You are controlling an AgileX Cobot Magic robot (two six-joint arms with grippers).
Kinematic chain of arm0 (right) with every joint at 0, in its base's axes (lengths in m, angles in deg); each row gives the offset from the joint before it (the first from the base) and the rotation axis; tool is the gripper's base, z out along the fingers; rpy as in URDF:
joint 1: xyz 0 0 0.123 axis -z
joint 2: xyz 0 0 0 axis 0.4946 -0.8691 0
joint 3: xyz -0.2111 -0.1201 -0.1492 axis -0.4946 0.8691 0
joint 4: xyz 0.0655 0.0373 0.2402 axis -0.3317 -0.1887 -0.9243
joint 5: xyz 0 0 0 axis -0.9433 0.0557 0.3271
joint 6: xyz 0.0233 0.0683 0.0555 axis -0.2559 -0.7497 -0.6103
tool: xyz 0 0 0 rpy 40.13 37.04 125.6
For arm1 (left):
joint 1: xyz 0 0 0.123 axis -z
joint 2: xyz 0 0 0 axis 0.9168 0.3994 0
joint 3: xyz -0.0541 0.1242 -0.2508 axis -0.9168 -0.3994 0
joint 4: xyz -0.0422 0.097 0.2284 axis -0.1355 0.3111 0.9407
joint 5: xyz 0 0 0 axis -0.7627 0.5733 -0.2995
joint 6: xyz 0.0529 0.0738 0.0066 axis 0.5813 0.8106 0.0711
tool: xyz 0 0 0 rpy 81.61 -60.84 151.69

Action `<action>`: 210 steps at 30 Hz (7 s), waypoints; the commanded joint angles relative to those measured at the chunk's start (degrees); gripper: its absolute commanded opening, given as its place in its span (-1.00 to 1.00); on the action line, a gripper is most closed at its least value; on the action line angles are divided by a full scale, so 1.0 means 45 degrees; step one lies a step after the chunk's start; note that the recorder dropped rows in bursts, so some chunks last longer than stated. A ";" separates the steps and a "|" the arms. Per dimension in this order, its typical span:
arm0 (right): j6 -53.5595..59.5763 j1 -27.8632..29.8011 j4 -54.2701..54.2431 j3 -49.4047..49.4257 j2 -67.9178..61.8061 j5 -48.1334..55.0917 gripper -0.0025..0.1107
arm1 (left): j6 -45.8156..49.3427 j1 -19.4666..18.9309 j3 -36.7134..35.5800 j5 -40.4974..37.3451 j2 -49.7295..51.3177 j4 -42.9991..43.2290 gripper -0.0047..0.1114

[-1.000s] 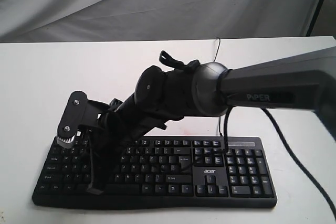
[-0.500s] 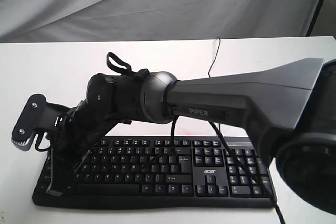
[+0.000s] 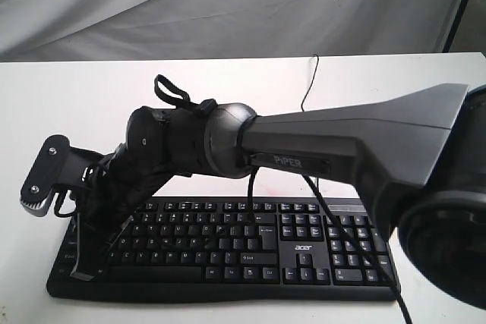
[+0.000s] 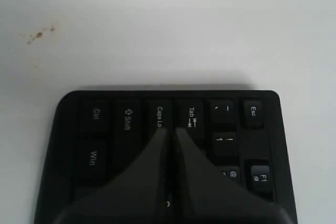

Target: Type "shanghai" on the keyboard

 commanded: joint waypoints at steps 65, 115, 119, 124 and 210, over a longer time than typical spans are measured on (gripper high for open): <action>-0.0015 0.0680 0.0852 -0.0016 0.0535 0.1721 -0.96 | -0.0016 0.0047 -0.0065 0.0080 -0.0064 -0.0008 -0.91; 0.5556 0.2925 -0.2780 0.5553 0.3044 -0.0053 -0.96 | -0.0016 0.0047 -0.0065 0.0080 -0.0064 -0.0008 -0.91; 0.5748 0.2925 -0.2844 0.5553 0.2934 -0.0024 -0.96 | -0.0016 0.0047 -0.0065 0.0080 -0.0064 -0.0008 -0.91; 0.5993 0.2925 -0.2845 0.5553 0.2882 0.0096 -0.96 | -0.0016 0.0047 -0.0065 0.0080 -0.0064 -0.0008 -0.91; 0.5947 0.2925 -0.3288 0.5553 0.4926 0.0496 -0.96 | -0.0016 0.0047 -0.0065 0.0080 -0.0064 -0.0008 -0.91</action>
